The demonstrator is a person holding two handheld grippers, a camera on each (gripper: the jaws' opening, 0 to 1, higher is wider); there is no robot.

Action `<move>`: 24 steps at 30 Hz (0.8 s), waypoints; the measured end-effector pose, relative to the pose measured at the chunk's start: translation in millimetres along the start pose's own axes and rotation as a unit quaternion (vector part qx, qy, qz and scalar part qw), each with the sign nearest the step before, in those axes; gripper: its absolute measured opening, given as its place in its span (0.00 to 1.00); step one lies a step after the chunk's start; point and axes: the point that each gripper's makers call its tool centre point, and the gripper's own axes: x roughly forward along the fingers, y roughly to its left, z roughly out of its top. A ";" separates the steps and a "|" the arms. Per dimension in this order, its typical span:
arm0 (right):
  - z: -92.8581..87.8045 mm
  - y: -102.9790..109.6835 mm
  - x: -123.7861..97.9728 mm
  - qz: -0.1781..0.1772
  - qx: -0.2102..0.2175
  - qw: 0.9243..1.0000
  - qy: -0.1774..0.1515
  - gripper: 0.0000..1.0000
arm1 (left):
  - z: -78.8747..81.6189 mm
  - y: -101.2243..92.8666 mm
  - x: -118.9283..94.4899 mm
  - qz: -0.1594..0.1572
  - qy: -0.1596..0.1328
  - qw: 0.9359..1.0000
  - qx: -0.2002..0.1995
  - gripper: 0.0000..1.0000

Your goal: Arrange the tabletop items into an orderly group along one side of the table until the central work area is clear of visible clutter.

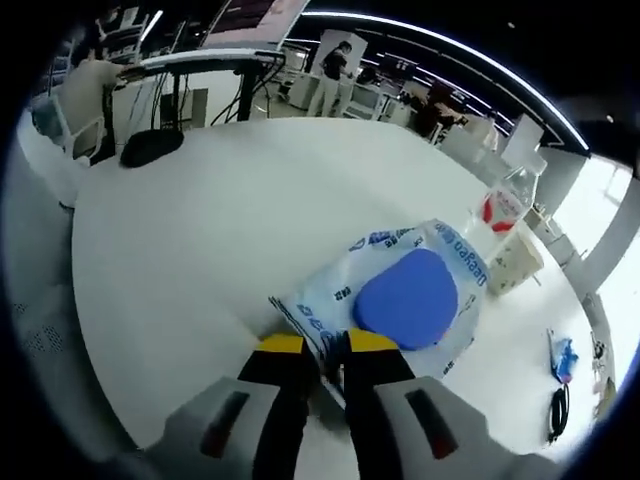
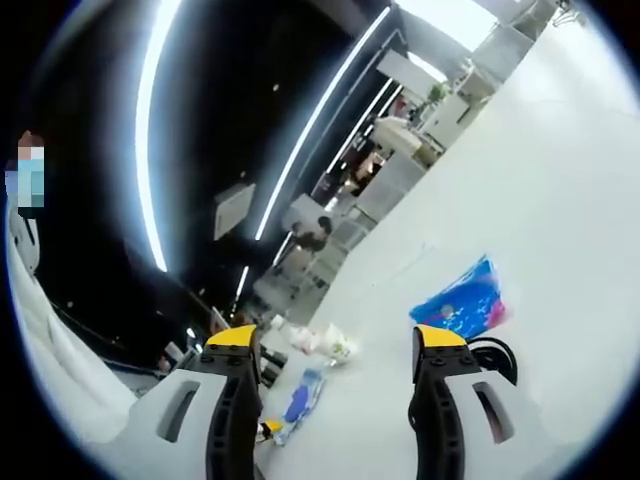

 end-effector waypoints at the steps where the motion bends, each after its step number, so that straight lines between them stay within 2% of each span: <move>1: -0.2 -0.1 -0.1 0.000 0.000 1.000 0.000 0.59 | -1.3 -0.9 -0.2 0.001 0.003 1.000 -0.015 0.04; 3: -1.2 -1.7 -0.8 -0.002 0.003 1.000 0.001 0.59 | -0.7 -1.0 1.5 0.001 0.008 1.000 -0.001 0.02; 4: -2.4 -1.9 -1.0 -0.002 0.003 1.000 0.002 0.59 | -0.8 -2.5 2.1 -0.007 0.012 1.000 -0.011 0.01; 5: -3.6 -2.0 -0.8 -0.003 0.004 1.000 0.004 0.58 | 0.6 -6.7 2.2 -0.019 0.007 0.999 -0.037 0.00; 6: -5.2 -2.0 -0.5 -0.003 0.004 1.000 0.005 0.58 | -1.5 -8.1 1.4 -0.031 0.015 0.998 -0.054 0.00; 8: -7.4 -3.0 0.3 -0.004 0.006 1.000 0.008 0.58 | -3.3 -9.1 0.3 -0.042 0.016 0.997 -0.060 0.00; 11: -11.3 -5.8 2.6 -0.007 0.011 1.000 0.012 0.57 | -7.1 -15.1 -5.3 -0.066 0.021 0.993 -0.100 0.00; 13: -15.5 -6.6 5.3 -0.008 0.013 1.000 0.019 0.57 | -7.7 -18.0 -8.7 -0.082 0.021 0.990 -0.115 0.00; 15: -21.4 -6.1 8.6 -0.007 0.015 0.999 0.031 0.57 | -9.7 -22.1 -12.4 -0.100 0.028 0.989 -0.107 0.00; 21: -54.6 -18.3 18.4 -0.024 0.003 0.994 0.110 0.60 | -5.5 -45.3 -25.9 -0.172 0.036 0.979 -0.100 0.00; 22: -56.4 -19.1 19.8 -0.025 0.002 0.993 0.114 0.61 | -5.2 -49.5 -28.1 -0.183 0.038 0.978 -0.093 0.00; 24: -68.3 -22.4 26.2 -0.030 0.001 0.989 0.142 0.64 | -5.0 -61.7 -33.7 -0.216 0.044 0.972 -0.083 0.00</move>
